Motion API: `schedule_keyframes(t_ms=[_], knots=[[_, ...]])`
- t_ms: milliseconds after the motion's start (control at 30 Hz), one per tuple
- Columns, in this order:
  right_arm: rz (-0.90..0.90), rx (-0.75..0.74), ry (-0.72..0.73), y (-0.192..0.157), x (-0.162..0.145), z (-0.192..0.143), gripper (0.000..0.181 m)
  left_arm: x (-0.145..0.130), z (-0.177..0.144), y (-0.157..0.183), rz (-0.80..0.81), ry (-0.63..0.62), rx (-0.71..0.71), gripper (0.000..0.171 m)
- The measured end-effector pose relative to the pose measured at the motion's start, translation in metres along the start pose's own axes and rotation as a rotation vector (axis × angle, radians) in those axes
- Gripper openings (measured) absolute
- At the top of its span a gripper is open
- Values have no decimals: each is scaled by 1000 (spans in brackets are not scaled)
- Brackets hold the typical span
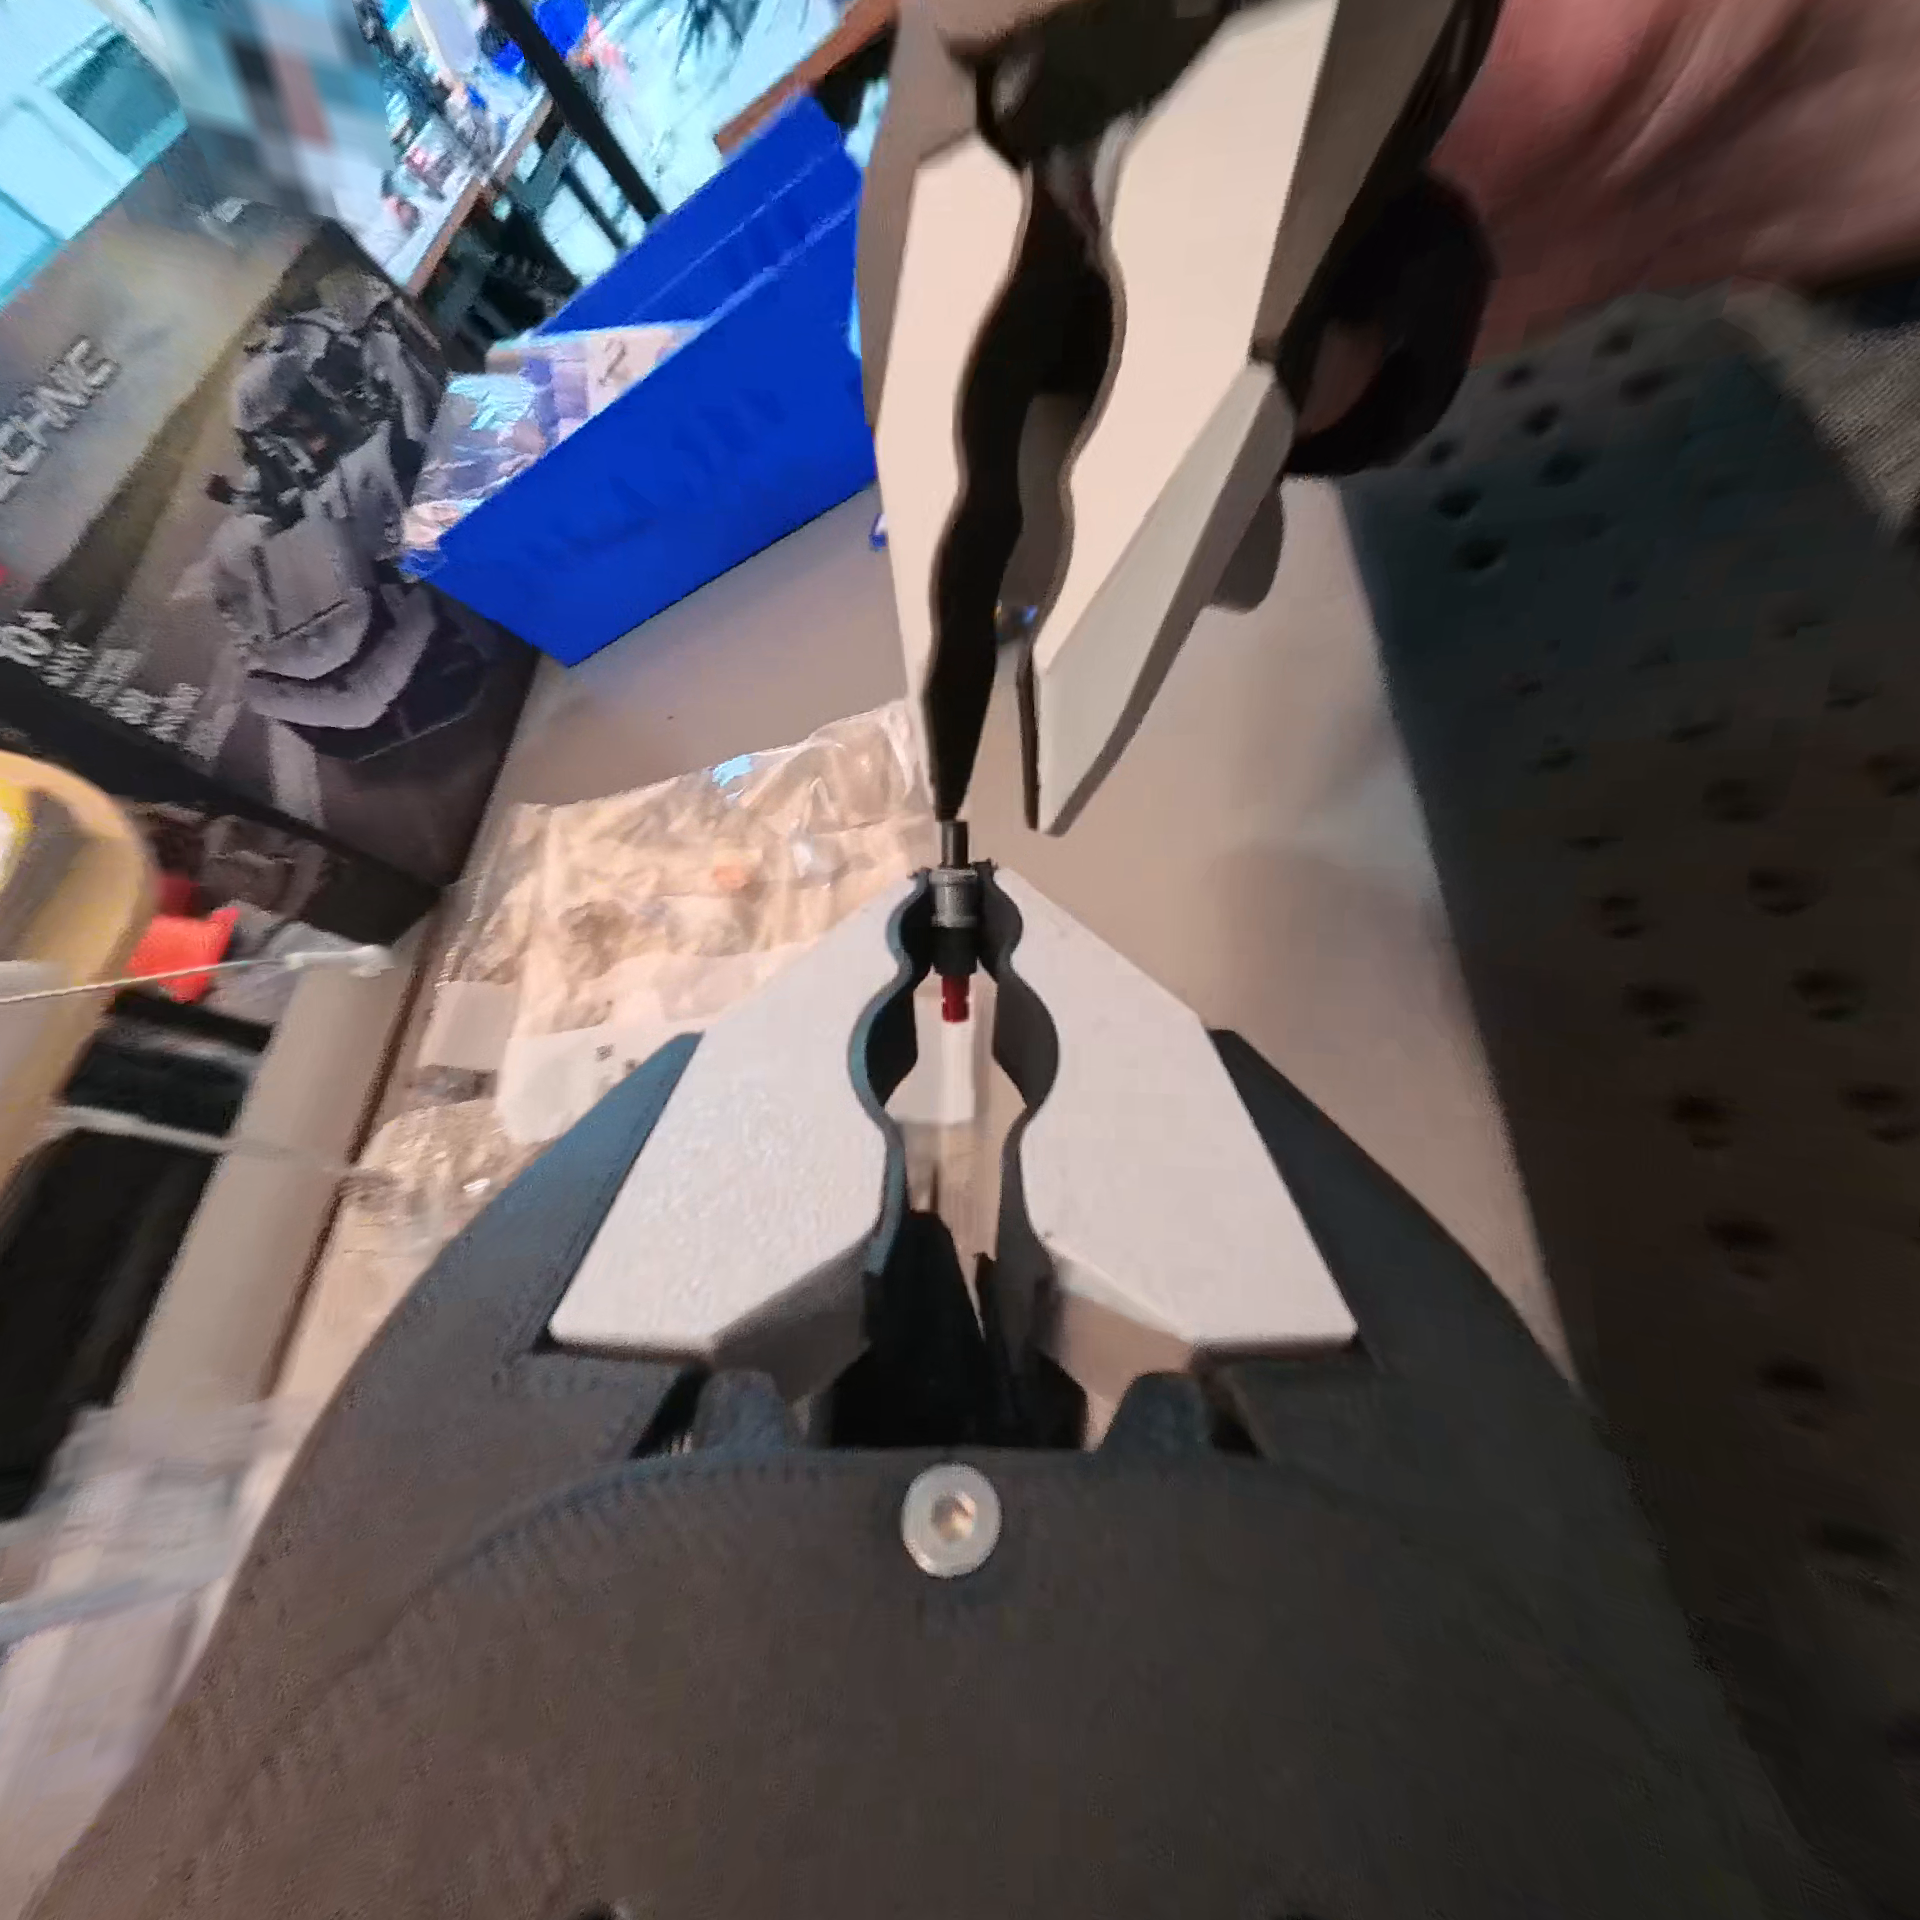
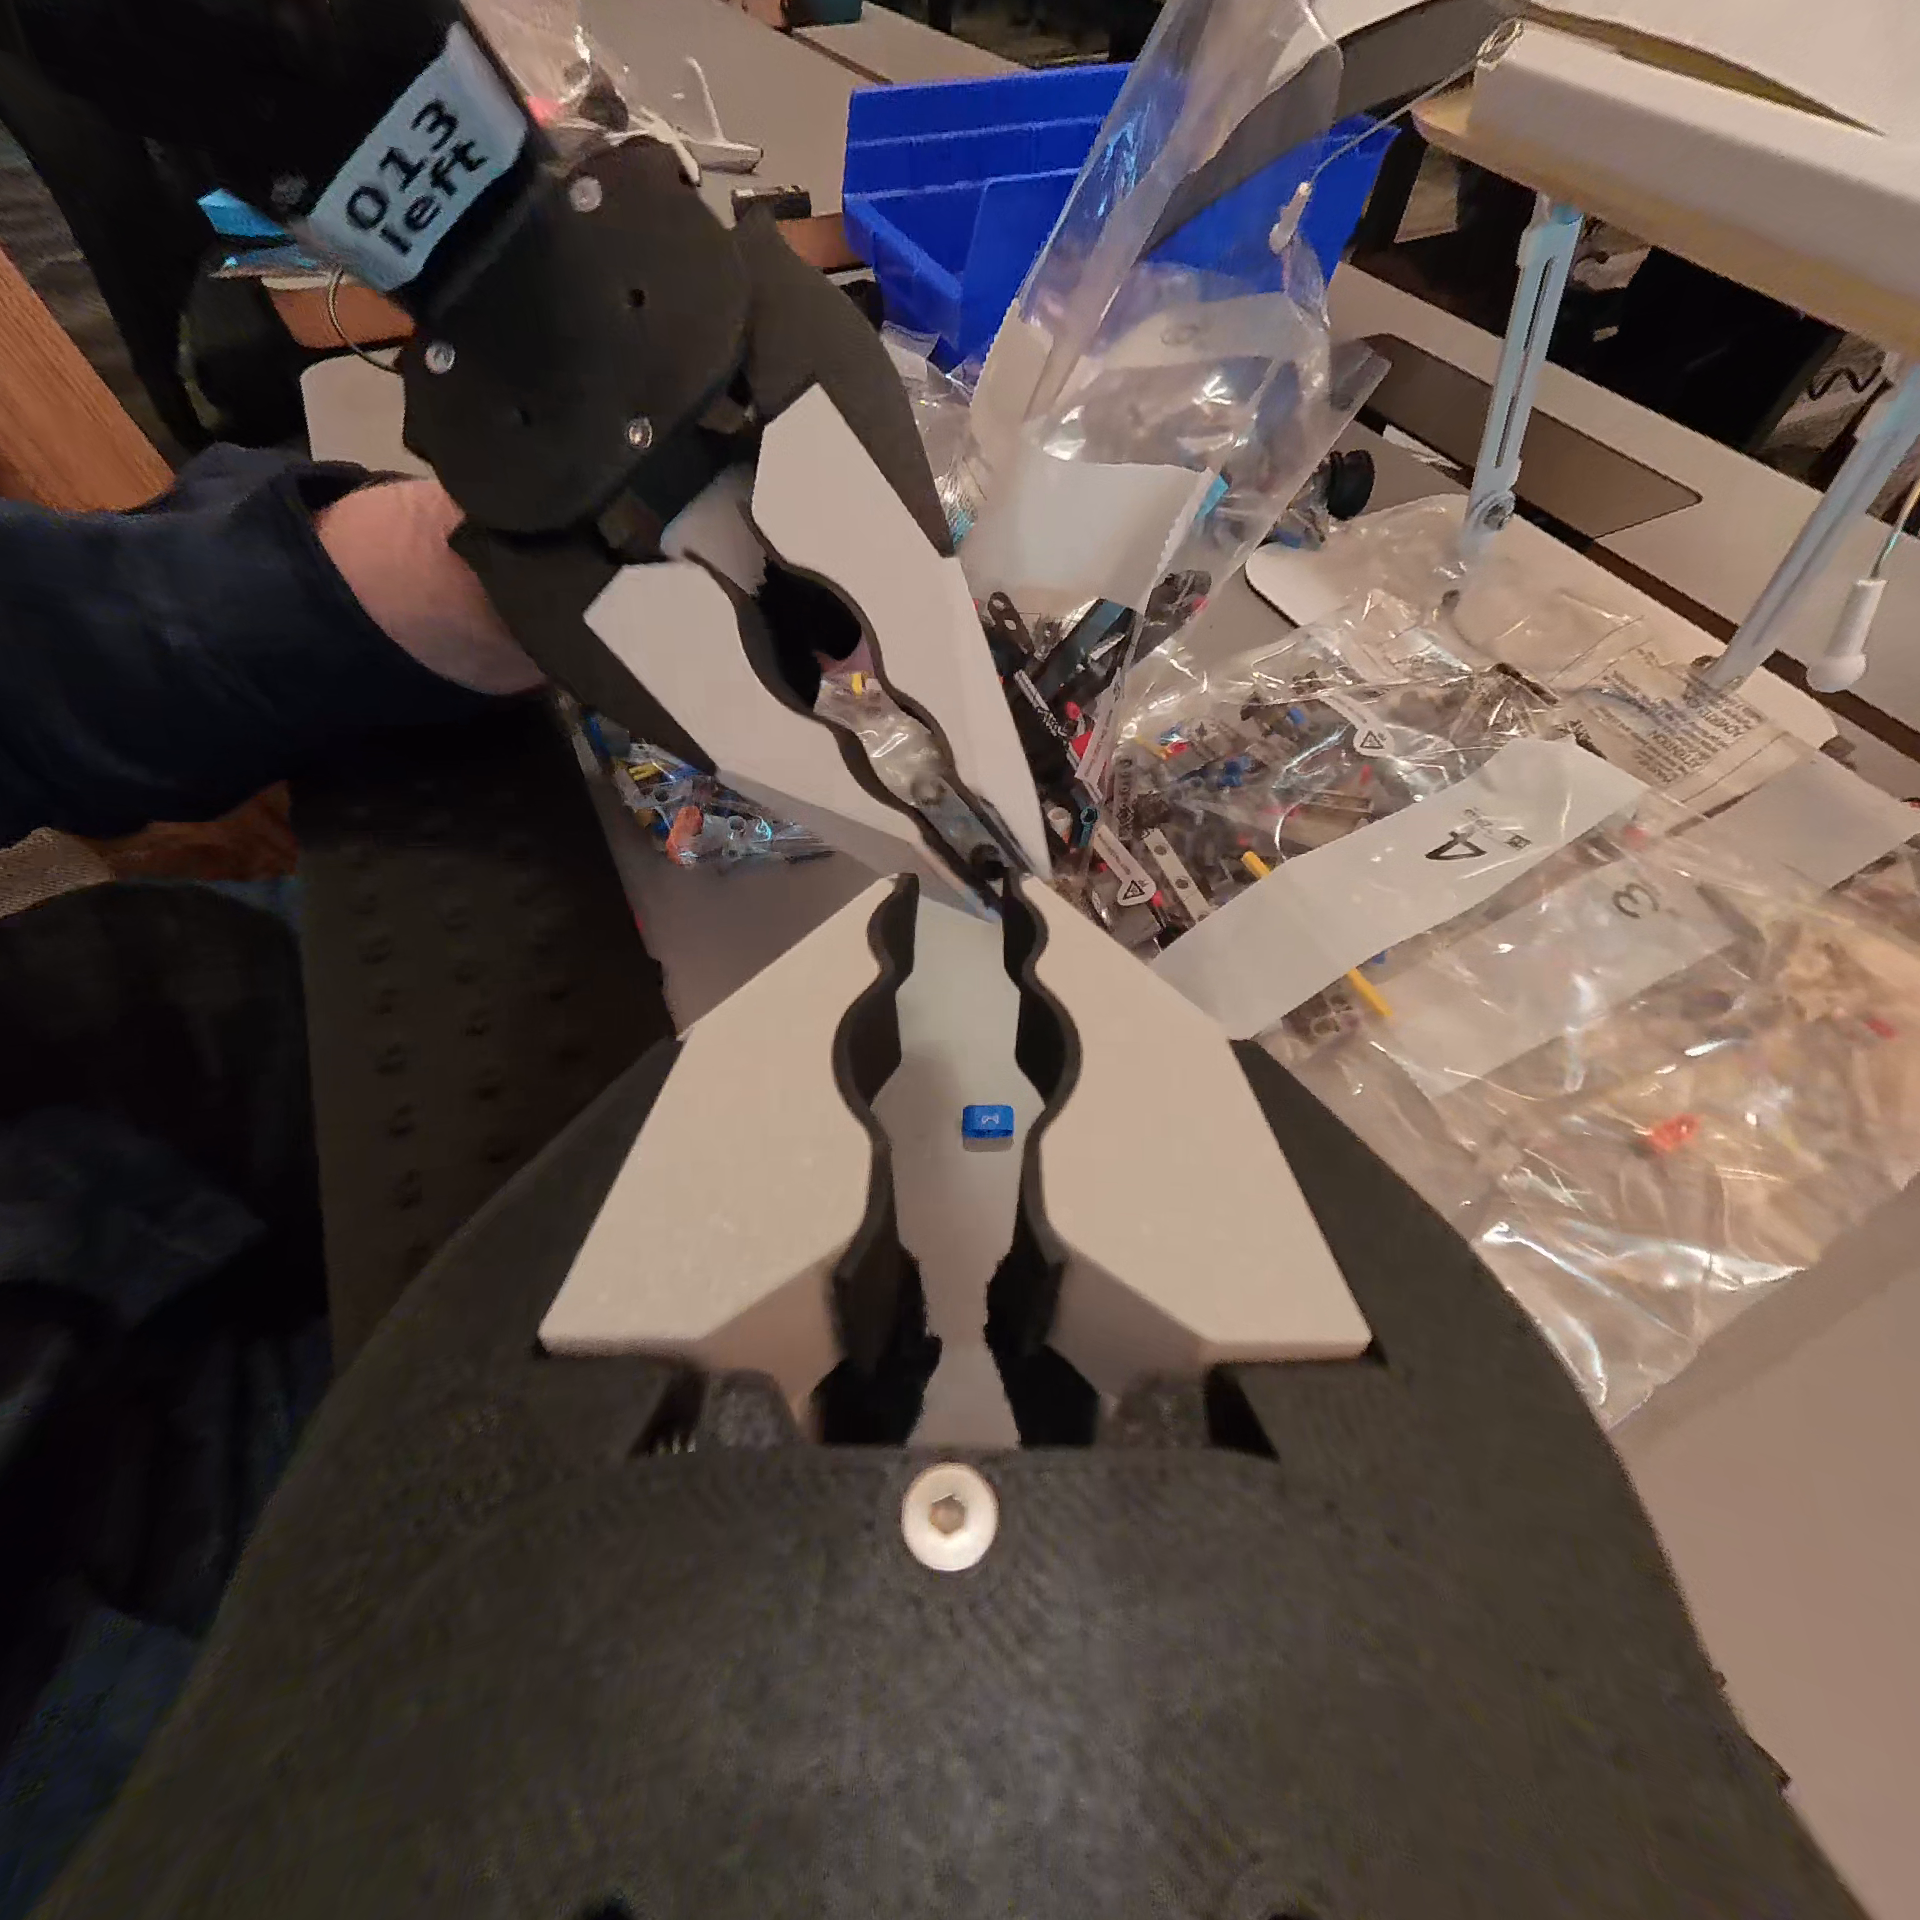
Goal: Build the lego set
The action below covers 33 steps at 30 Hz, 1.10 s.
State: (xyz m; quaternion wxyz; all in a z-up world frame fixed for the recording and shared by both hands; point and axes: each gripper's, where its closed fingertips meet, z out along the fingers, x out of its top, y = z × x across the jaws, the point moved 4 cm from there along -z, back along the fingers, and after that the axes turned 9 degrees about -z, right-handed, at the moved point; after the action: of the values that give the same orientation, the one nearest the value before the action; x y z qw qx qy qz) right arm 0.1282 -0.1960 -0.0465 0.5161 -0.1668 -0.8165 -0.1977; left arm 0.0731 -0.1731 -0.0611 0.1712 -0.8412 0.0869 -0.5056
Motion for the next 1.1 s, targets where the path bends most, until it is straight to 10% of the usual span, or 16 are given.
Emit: schedule_keyframes(t_ms=[533,1100], knots=[[341,102,105,13,-6,2,3,7,7,1,425,-107,306,6],[351,178,207,16,-12,-16,2,14,0,5,311,9,206,8]])
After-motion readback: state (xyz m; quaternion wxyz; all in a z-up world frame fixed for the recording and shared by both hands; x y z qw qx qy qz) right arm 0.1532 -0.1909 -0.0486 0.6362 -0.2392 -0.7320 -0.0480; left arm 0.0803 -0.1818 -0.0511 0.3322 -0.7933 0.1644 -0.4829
